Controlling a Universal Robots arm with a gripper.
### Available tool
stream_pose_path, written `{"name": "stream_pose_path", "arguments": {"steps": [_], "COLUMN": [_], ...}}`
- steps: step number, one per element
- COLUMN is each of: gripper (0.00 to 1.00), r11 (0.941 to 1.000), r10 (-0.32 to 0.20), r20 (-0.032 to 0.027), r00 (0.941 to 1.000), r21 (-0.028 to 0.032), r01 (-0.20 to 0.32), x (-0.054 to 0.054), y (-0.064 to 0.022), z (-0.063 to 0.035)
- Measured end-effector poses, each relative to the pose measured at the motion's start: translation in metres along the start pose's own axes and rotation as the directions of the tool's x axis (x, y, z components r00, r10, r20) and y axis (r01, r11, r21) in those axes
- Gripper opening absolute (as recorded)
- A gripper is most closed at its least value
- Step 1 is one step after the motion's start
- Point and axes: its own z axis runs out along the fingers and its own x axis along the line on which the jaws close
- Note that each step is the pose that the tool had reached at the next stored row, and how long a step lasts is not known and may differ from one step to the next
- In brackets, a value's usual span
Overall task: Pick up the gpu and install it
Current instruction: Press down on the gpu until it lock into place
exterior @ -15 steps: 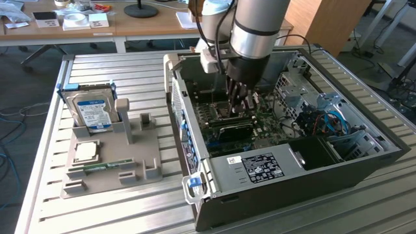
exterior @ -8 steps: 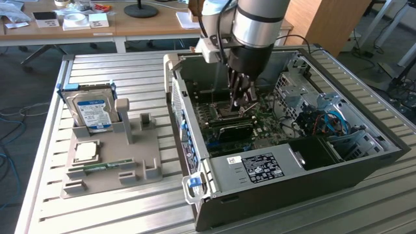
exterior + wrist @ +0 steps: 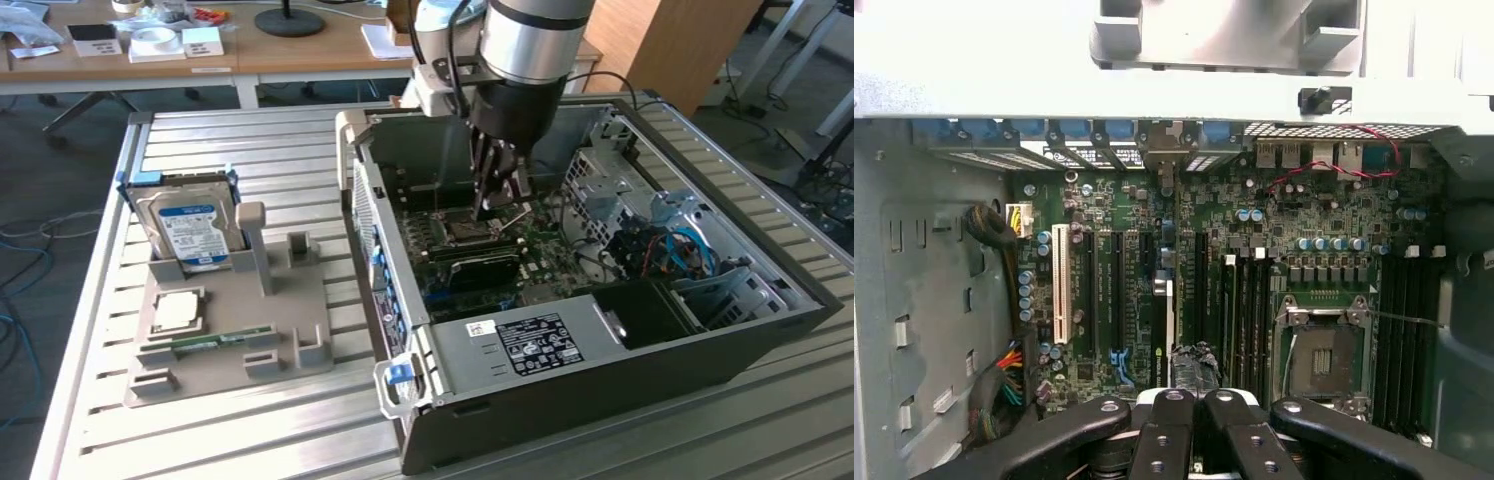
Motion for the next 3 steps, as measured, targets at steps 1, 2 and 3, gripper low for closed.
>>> {"name": "stream_pose_path", "arguments": {"steps": [1,2,3], "gripper": [0.11,0.11,0.11], "r11": [1.0000,1.0000,1.0000], "r10": [0.000,0.000,0.000], "r20": [0.0000,0.0000,0.0000], "r00": [1.0000,1.0000,1.0000], "r21": [0.0000,0.0001,0.0000], "r01": [0.000,0.000,0.000], "x": [0.0000,0.0000,0.0000], "y": [0.0000,0.0000,0.0000], "z": [0.0000,0.0000,0.0000]}}
